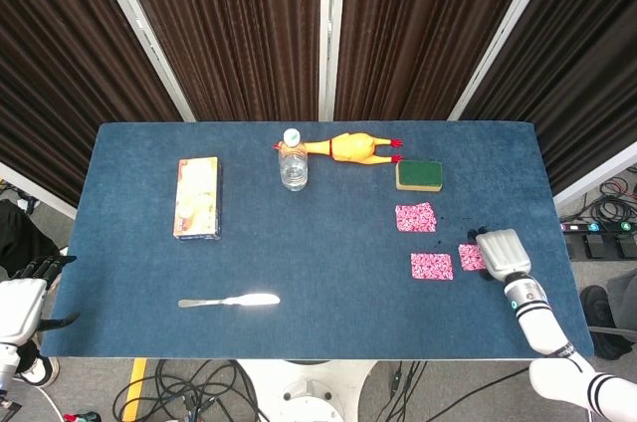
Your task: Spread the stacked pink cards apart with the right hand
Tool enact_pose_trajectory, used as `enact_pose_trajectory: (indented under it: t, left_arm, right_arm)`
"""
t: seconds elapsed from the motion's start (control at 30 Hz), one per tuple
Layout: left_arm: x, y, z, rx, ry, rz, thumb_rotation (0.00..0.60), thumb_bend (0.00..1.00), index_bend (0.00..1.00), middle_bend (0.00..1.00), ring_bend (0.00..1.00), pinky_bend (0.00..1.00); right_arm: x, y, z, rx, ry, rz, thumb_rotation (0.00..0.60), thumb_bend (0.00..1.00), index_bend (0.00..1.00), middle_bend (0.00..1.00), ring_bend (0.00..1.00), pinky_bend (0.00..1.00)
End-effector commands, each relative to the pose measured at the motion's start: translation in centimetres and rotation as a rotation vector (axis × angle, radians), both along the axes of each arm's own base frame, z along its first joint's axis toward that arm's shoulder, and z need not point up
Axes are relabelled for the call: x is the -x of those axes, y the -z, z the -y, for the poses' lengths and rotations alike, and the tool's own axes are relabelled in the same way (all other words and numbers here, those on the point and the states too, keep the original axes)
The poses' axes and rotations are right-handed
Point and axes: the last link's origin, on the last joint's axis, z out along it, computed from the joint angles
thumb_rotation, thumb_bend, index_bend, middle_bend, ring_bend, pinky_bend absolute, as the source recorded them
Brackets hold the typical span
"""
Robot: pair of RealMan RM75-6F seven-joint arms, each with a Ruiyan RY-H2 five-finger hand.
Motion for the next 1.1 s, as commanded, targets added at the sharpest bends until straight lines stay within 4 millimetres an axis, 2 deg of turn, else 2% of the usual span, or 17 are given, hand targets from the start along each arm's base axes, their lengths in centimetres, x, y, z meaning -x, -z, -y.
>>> enact_pose_trajectory:
  t: [0.03,0.23,0.37,0.47,0.53,0.6,0.67,0.7,0.73,0.77,0.83,1.0,1.1]
  left_arm:
    - [0.0,0.0,0.0,-0.001,0.0,0.0,0.6,0.02,0.21,0.2,0.15,0.34]
    - [0.0,-0.2,0.0,-0.006,0.002,0.001,0.6,0.02,0.21,0.2,0.15,0.34]
    - [-0.3,-0.5,-0.1,-0.021,0.01,0.001,0.6,0.01,0.21,0.2,0.15,0.34]
    - [-0.6,-1.0,-0.1,-0.042,0.022,0.001,0.6,0.01,0.21,0.2,0.15,0.34]
    - [-0.7,-1.2,-0.2,-0.052,0.025,0.001,0.6,0.02,0.21,0.2,0.15,0.34]
    - [-0.9,-1.3,-0.3,-0.063,0.03,0.003,0.6,0.02,0.21,0.2,0.15,0.34]
    - [-1.2,-1.5,-0.4,-0.074,0.036,0.006,0.6,0.01,0.21,0.2,0.15,0.34]
    - [-1.3,-1.6,-0.4,-0.084,0.043,0.008,0.6,0.02,0.21,0.2,0.15,0.34]
    - [-1.5,-1.7,-0.5,-0.093,0.049,0.009,0.6,0.02,0.21,0.2,0.15,0.34]
    - [-1.7,-1.8,-0.6,-0.106,0.059,0.011,0.6,0.01,0.21,0.2,0.15,0.34]
    - [-1.9,-2.0,-0.7,-0.127,0.078,0.015,0.6,0.02,0.21,0.2,0.15,0.34]
    - [-2.1,-2.6,-1.0,-0.164,0.099,0.01,0.6,0.01,0.21,0.2,0.15,0.34]
    - [-2.2,-2.8,-1.1,-0.173,0.102,0.006,0.6,0.01,0.21,0.2,0.15,0.34]
  right_arm:
    - [-0.2,-0.1,0.0,0.003,-0.004,0.007,0.6,0.01,0.12,0.23,0.86,0.94]
    - [-0.8,-0.9,-0.2,0.021,-0.016,0.037,0.6,0.0,0.08,0.21,0.86,0.94]
    - [-2.4,-3.7,-0.9,0.122,-0.059,0.13,0.6,0.0,0.08,0.22,0.86,0.94]
    - [-3.3,-7.2,-2.7,0.252,-0.135,0.215,0.6,0.0,0.13,0.25,0.83,0.92]
    - [-3.0,-9.0,-4.0,0.314,-0.167,0.223,0.6,0.01,0.16,0.25,0.72,0.82]
    - [-2.2,-10.6,-5.6,0.385,-0.192,0.194,0.6,0.02,0.17,0.23,0.54,0.65]
    - [-1.2,-11.6,-7.1,0.442,-0.198,0.147,0.6,0.02,0.14,0.16,0.25,0.39]
    - [-0.5,-12.1,-8.0,0.478,-0.192,0.114,0.6,0.02,0.11,0.13,0.14,0.29]
    - [0.0,-12.4,-8.7,0.504,-0.183,0.094,0.6,0.02,0.06,0.08,0.05,0.16]
    - [0.7,-12.6,-9.5,0.528,-0.166,0.082,0.6,0.02,0.02,0.05,0.01,0.07]
    - [1.5,-12.7,-10.4,0.554,-0.145,0.099,0.6,0.02,0.0,0.01,0.0,0.0]
    - [3.8,-12.7,-12.0,0.588,-0.099,0.126,0.6,0.02,0.0,0.0,0.0,0.0]
    - [4.2,-12.6,-12.0,0.58,-0.088,0.131,0.6,0.02,0.0,0.0,0.0,0.0]
